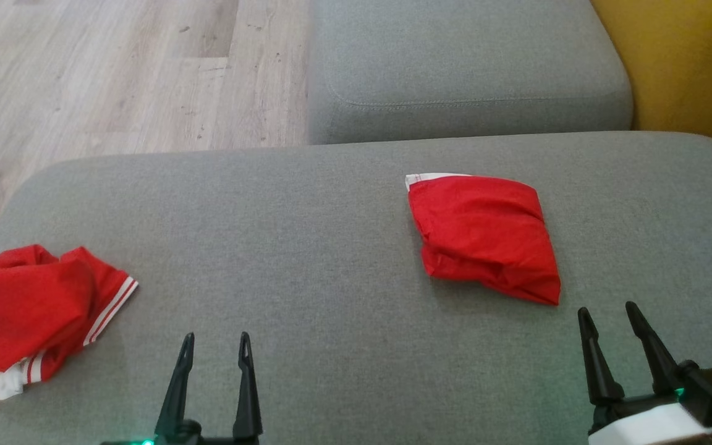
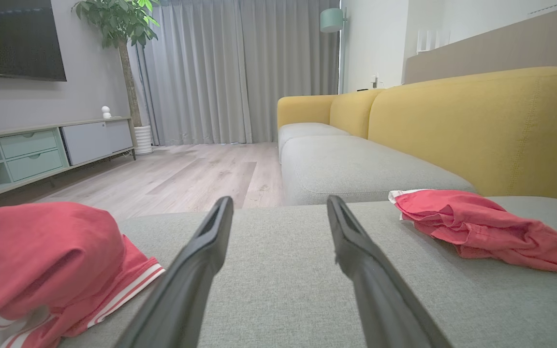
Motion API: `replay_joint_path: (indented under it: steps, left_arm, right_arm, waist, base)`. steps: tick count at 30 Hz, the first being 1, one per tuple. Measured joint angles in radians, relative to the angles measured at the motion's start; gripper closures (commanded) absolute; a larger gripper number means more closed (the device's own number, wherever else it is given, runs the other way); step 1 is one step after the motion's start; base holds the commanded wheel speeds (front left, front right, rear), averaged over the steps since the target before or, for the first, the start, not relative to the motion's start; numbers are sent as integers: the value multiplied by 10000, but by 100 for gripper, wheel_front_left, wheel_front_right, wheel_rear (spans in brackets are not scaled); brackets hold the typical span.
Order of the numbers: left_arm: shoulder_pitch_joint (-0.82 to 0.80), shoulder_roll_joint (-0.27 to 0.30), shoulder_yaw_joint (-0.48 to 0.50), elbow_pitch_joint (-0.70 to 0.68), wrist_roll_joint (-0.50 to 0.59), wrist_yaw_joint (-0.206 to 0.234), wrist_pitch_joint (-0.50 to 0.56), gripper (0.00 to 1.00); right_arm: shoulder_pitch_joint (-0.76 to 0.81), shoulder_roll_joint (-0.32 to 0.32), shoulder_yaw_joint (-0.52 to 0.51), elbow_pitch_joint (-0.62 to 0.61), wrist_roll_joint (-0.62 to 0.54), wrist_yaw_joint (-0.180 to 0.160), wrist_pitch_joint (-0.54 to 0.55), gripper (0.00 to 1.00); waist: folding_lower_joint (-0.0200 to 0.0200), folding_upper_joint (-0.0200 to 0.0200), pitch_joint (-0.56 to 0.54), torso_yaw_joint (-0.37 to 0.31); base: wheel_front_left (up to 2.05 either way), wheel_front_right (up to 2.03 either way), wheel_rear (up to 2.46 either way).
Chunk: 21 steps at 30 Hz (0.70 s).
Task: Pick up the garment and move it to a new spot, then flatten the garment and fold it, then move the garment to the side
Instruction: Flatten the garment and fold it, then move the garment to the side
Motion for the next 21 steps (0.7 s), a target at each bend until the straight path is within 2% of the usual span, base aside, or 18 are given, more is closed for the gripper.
replay_joint_path:
  steps: [21]
  left_arm:
    - [12, -6, 157, 31, 90, -92, 0, 0]
  right_arm:
    - [0, 4, -198, 6, -205, 0, 0, 0]
  waist:
    - [0, 0, 103, 55]
  base:
    - [0, 0, 0]
